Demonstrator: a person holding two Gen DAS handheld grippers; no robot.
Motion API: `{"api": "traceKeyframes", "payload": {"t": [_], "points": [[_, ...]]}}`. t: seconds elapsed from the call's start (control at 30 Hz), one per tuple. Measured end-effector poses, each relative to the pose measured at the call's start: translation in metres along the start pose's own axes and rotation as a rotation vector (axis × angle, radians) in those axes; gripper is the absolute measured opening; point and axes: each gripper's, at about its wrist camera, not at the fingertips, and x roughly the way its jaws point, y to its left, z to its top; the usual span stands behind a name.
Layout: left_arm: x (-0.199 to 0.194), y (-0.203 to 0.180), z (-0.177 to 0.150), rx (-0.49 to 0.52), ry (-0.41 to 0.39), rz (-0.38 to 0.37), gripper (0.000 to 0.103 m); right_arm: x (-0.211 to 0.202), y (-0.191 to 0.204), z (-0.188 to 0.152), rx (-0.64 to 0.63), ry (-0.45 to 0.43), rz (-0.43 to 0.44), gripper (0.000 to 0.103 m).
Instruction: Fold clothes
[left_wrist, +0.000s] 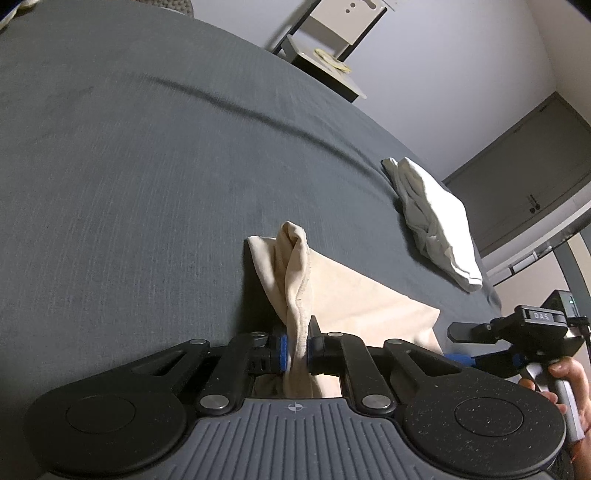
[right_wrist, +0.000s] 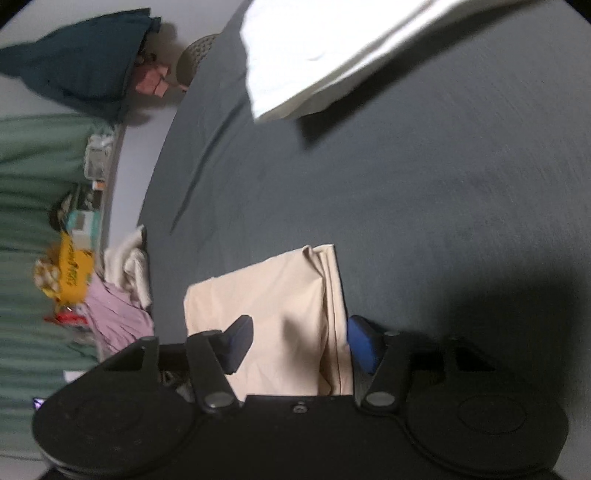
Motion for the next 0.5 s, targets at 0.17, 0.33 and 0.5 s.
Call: {"api": "traceKeyframes", "payload": {"t": [0.17, 0.33, 0.5], "points": [[0.0, -0.006, 0.0, 0.036, -0.002, 0.021, 0.009, 0.008, 0.009, 0.005, -0.08, 0.014, 0.0, 0.052], [0.001, -0.011, -0.002, 0.055, -0.014, 0.045, 0.009, 0.008, 0.007, 0.008, -0.096, 0.01, -0.008, 0.037], [0.0, -0.021, -0.006, 0.078, -0.036, 0.094, 0.009, 0.009, 0.004, 0.007, -0.095, -0.022, -0.039, 0.006]]}}
